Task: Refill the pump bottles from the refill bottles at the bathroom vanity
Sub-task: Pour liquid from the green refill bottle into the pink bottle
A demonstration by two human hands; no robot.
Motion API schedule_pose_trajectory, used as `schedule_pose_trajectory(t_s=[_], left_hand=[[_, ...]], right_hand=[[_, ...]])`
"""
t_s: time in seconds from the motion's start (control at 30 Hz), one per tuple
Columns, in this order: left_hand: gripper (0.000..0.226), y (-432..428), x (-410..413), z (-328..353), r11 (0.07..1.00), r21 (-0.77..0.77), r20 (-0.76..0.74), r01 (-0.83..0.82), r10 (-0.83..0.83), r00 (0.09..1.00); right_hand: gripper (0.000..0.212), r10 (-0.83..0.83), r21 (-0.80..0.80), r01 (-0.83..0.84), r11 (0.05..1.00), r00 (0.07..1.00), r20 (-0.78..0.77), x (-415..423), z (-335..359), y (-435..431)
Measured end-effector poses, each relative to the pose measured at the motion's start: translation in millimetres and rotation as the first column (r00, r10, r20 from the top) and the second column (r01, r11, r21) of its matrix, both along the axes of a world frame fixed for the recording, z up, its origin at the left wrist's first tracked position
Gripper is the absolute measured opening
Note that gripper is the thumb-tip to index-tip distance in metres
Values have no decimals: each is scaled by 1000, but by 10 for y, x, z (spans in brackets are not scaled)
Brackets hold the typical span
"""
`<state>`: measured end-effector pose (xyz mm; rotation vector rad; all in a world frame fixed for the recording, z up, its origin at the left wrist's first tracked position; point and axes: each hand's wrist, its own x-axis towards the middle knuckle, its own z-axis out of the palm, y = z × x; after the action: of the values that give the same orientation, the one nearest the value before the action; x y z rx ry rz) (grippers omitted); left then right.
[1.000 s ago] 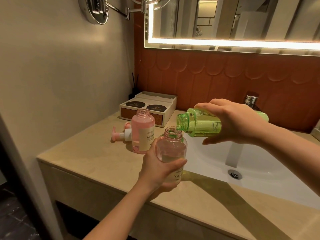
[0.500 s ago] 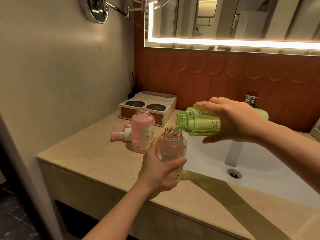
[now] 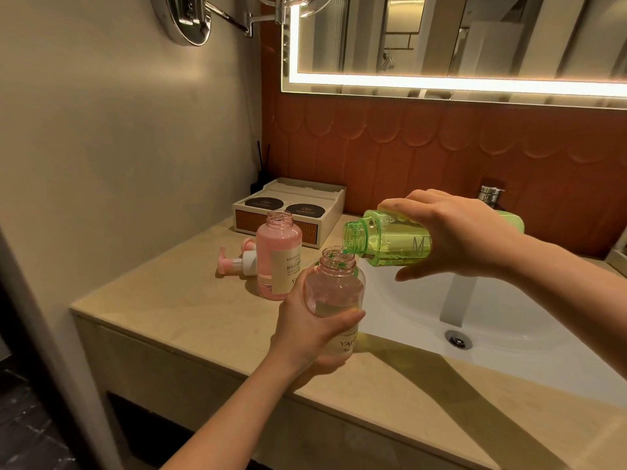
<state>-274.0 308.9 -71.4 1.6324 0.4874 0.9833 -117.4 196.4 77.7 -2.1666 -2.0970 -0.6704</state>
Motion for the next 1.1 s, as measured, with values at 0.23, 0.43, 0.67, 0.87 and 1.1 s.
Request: schedule_pose_trajectory(t_s=[0.23,0.43,0.67,0.87,1.1], left_hand=[[61,-21,-12,26,1000,-3,2,10,-10,1000],[61,-29,-12,29,1000,-8,9,13,-13,1000],[61,-22,-6,27,1000,9,4,6,-6,1000],[60,-36,-16,41,1000,13,-3,6,-6,1000],[71,-22,-12,28,1000,6,0,11,-11,1000]], right_hand=[[95,-2,-12,3,1000,1000,24,2,15,3],[96,6,-10,-6,1000,999,38,16,20,9],[96,8,-16,-7,1000,998,65,4,54,10],[95,5,-18,-3,1000,996,93,-8,65,22],[95,8,-10,-7,1000,995,98,-1,66,23]])
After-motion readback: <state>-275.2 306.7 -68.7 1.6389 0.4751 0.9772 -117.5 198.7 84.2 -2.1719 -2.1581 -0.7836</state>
